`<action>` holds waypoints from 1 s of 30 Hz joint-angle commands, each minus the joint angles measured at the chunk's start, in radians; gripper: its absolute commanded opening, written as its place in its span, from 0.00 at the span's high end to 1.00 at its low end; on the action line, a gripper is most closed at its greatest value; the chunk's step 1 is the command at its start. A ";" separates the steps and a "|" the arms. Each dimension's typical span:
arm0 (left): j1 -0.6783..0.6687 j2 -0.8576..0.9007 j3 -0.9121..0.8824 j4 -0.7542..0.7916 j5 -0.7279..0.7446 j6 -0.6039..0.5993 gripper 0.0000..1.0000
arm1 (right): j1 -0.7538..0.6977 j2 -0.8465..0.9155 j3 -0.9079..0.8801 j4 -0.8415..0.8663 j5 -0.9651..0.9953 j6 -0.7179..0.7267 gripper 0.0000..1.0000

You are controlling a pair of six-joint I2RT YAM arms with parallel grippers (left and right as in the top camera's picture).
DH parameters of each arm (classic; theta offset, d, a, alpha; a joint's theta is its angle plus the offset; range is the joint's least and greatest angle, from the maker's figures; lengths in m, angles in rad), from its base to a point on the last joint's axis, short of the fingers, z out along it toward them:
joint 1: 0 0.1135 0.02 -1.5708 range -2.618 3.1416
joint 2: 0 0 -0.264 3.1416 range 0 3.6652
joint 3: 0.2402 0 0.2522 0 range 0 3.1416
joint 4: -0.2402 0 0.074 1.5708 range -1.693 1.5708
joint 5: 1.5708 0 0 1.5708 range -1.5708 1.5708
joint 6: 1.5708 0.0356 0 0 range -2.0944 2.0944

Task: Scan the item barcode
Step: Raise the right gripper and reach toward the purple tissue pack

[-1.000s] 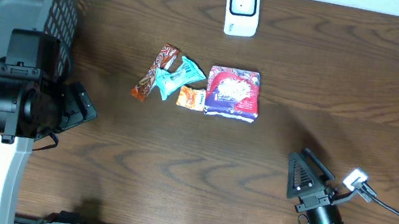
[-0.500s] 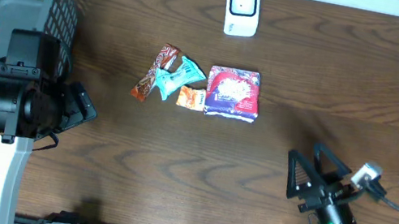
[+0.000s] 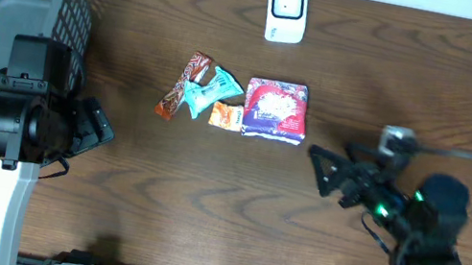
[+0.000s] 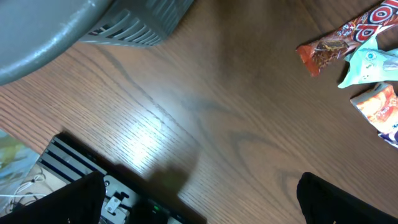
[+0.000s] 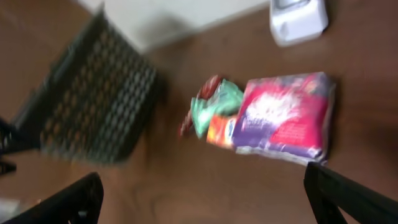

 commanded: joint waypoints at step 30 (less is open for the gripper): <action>0.005 0.000 -0.009 -0.004 -0.015 -0.012 0.02 | 0.291 0.520 0.381 -0.295 0.212 -0.119 0.01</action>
